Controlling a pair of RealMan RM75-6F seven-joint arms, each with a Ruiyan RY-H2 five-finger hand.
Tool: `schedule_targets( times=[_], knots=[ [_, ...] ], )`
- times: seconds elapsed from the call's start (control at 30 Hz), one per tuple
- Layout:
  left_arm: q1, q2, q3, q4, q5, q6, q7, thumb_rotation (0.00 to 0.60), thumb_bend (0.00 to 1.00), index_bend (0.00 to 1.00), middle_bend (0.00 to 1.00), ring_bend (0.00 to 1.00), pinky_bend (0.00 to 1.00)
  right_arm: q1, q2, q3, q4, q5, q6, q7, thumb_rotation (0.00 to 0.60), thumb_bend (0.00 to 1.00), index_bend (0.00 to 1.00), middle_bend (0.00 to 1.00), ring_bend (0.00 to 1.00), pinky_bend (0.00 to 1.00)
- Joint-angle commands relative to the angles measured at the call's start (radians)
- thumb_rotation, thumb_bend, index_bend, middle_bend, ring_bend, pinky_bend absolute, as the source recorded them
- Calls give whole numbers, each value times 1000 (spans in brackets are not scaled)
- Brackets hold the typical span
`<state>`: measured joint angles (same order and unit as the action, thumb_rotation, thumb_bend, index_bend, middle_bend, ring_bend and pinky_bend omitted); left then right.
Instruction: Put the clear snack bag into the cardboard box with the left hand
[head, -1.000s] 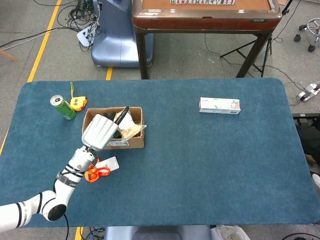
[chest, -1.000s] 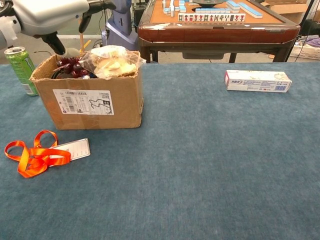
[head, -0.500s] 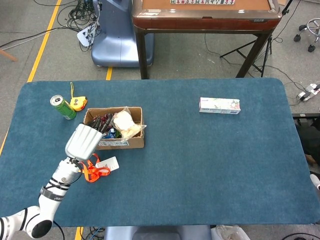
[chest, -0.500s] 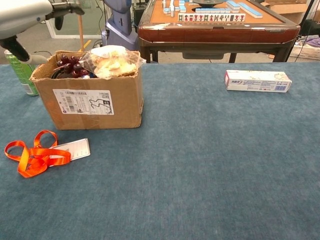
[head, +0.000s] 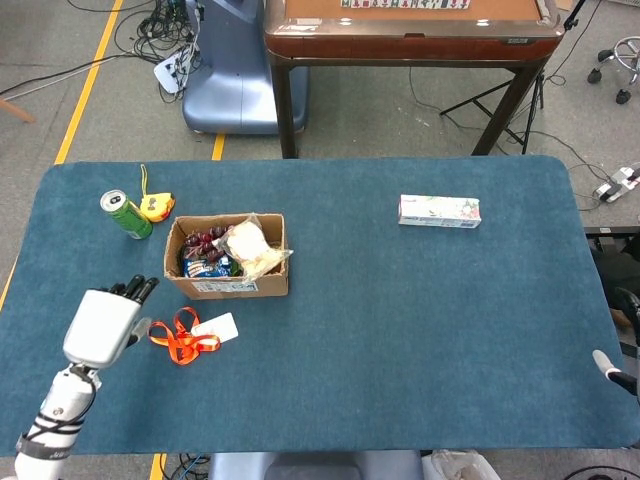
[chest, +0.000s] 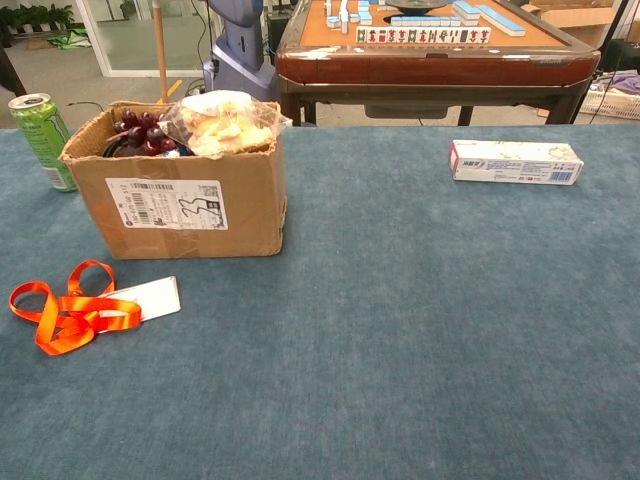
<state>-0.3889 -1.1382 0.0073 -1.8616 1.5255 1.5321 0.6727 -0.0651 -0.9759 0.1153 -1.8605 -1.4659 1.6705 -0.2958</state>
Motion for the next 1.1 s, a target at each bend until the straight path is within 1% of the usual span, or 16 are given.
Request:
schedule_targets(
  times=[0.03,0.2,0.27,0.37,0.43,0.57,0.63,0.77,0.97,1.1],
  knots=[
    [100,10,66,47,64,91,-86,600,168,322,422,631,851,13,-17,-5,2,-4,-20,-20,600,97,208,325,215,335],
    [187,-12,96,136,87,159,-193,600,168,303,438,632,851,35,-46,-5,8,3,-53,-43,600,97,222,325,215,335],
    [221,-20,99,169,71,178,-225,600,168,302,441,632,851,43,-51,-7,13,13,-70,-57,600,97,222,325,215,335],
    [261,-23,99,188,28,181,-259,600,168,302,445,632,850,51,-53,-5,15,34,-89,-76,600,97,222,325,215,335],
    [279,-19,101,194,15,175,-281,600,168,302,448,631,850,57,-56,-2,19,47,-98,-87,600,97,222,325,215,335],
    [306,-23,105,236,49,196,-347,600,168,304,460,631,848,73,-65,3,31,82,-129,-112,600,98,222,325,215,335],
    [317,-15,110,247,67,200,-361,600,168,307,468,630,845,83,-69,6,36,103,-147,-129,600,98,222,325,215,335],
    [332,-10,99,247,85,219,-386,600,167,309,474,629,843,97,-78,13,51,133,-168,-147,600,97,227,325,215,335],
    [335,-2,81,236,31,148,-376,600,168,309,474,628,843,115,-72,21,57,182,-206,-137,600,97,233,326,215,335],
    [331,-5,62,233,14,123,-367,600,168,309,474,627,843,118,-63,23,55,196,-212,-126,600,98,233,326,215,335]
  ],
)
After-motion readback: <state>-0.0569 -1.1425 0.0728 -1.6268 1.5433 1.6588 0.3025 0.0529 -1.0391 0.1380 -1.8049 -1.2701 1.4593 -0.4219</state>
